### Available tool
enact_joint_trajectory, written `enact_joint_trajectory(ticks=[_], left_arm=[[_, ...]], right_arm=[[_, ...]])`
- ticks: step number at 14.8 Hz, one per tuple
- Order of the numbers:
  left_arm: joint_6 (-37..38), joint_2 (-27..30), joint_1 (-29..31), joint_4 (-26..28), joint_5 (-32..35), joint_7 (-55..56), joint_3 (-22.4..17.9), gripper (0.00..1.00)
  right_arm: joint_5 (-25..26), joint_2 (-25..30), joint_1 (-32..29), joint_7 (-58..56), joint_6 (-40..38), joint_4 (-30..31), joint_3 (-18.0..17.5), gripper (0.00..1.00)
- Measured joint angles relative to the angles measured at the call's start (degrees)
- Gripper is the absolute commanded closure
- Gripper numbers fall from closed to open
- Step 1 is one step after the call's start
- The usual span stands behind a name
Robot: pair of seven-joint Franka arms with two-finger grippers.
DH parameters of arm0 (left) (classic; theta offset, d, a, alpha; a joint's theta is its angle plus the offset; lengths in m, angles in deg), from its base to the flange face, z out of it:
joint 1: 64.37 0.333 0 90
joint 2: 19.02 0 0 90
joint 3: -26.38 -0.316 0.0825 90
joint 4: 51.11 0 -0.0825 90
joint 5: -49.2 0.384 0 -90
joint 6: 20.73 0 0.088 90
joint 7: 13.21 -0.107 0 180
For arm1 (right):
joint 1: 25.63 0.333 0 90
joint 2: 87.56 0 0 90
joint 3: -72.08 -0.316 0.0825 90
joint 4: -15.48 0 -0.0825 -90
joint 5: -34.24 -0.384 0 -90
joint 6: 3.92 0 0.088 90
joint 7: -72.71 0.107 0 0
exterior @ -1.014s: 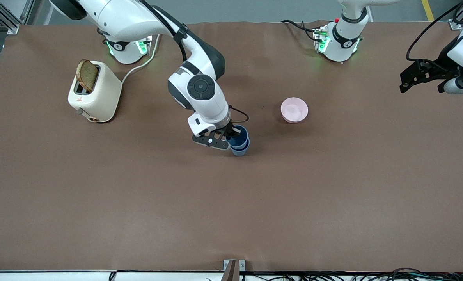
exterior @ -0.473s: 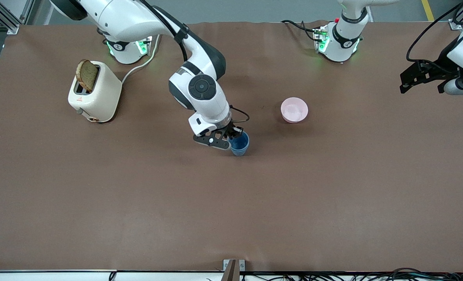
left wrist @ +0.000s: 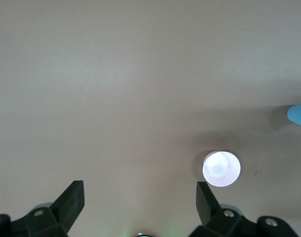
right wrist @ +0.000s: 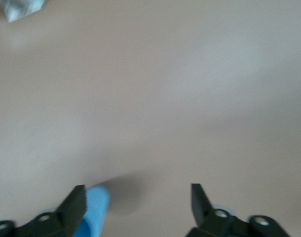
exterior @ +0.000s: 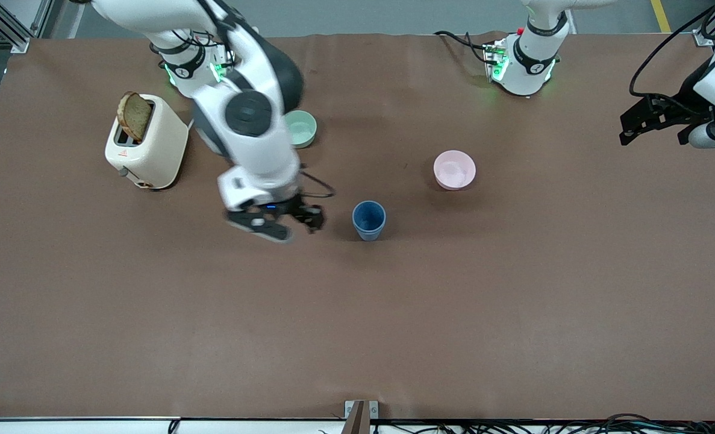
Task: Stack blue cups with both arms
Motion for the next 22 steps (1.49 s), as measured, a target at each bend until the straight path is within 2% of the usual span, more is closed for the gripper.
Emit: enact_joint_trajectory(ticks=[2, 3, 4, 7, 10, 13, 22], left_arm=[[0.0, 0.0, 0.0, 0.0, 0.0, 0.0, 0.0, 0.0], [0.0, 0.0, 0.0, 0.0, 0.0, 0.0, 0.0, 0.0], [0.0, 0.0, 0.0, 0.0, 0.0, 0.0, 0.0, 0.0], [-0.1, 0.0, 0.1, 0.0, 0.0, 0.0, 0.0, 0.0], [-0.1, 0.0, 0.1, 0.0, 0.0, -0.1, 0.0, 0.0], [-0.5, 0.0, 0.1, -0.2, 0.0, -0.1, 0.0, 0.0], [-0.5, -0.1, 0.1, -0.3, 0.0, -0.2, 0.0, 0.0]], right_arm=[[0.1, 5.5, -5.9, -9.4, -5.2, 0.1, 1.3, 0.0], [-0.1, 7.9, -7.2, -14.4, -7.2, 0.1, 3.9, 0.0], [-1.1, 10.1, -7.6, -19.6, -8.5, 0.2, 7.6, 0.0], [-8.4, 15.4, -8.2, -35.6, -12.7, 0.3, 19.1, 0.0], [-11.8, 20.1, -8.6, -45.8, -19.3, 0.3, 26.7, 0.0], [-12.9, 23.7, -8.8, -50.2, -23.5, 0.3, 29.4, 0.0], [-13.1, 23.6, -9.9, -53.4, -23.7, 0.8, 29.4, 0.0]])
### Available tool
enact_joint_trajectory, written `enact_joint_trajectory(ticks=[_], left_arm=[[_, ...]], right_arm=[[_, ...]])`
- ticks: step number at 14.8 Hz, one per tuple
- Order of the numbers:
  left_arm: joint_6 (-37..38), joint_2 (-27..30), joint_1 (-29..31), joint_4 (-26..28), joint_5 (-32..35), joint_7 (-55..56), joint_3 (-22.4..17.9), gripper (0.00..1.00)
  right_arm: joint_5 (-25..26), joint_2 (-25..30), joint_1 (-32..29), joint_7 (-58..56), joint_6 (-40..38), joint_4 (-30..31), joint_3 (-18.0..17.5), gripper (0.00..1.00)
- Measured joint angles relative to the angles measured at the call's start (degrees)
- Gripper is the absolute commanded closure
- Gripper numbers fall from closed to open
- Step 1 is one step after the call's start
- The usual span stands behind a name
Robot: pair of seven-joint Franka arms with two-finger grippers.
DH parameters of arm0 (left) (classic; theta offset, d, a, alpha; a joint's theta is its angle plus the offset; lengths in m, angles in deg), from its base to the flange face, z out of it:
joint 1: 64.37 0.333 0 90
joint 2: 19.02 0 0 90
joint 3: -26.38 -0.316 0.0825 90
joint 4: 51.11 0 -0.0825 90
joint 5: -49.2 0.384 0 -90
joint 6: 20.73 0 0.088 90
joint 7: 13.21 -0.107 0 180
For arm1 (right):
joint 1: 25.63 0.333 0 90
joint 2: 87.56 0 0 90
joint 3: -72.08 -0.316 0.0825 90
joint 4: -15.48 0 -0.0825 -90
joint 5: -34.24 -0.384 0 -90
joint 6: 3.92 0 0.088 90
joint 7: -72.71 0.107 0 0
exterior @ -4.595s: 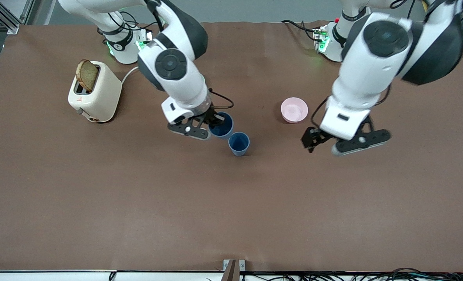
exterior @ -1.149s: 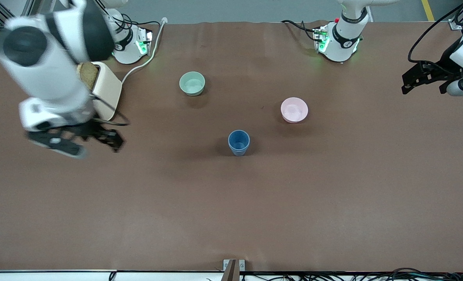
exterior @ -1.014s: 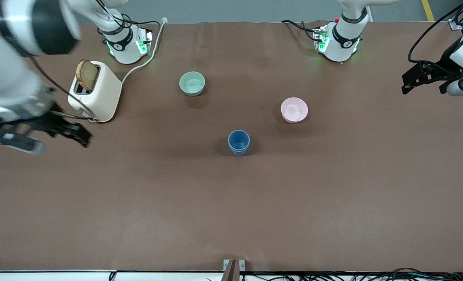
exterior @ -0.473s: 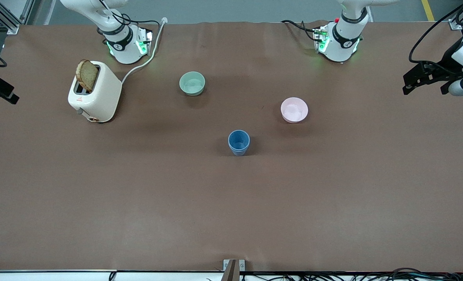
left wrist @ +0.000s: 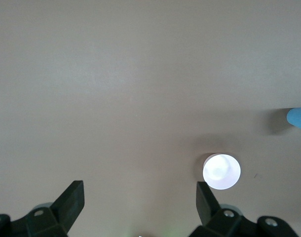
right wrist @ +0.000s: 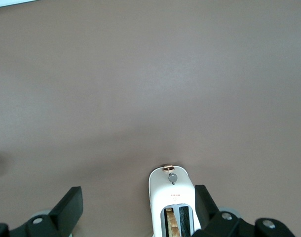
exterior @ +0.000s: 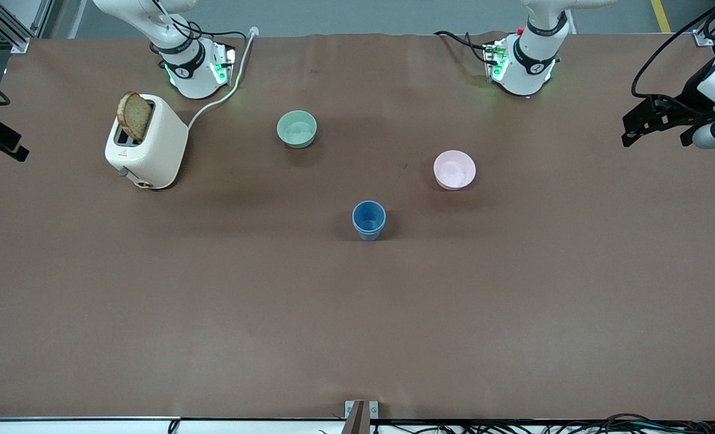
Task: Stack blue cups with both arms
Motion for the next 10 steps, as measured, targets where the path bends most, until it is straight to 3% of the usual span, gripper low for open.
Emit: enact_joint_trajectory(ticks=[10], left_arm=[[0.0, 0.0, 0.1, -0.1, 0.0, 0.0, -0.1, 0.0]], right_arm=[[0.0, 0.0, -1.4, -0.1, -0.2, 0.0, -2.0, 0.0]])
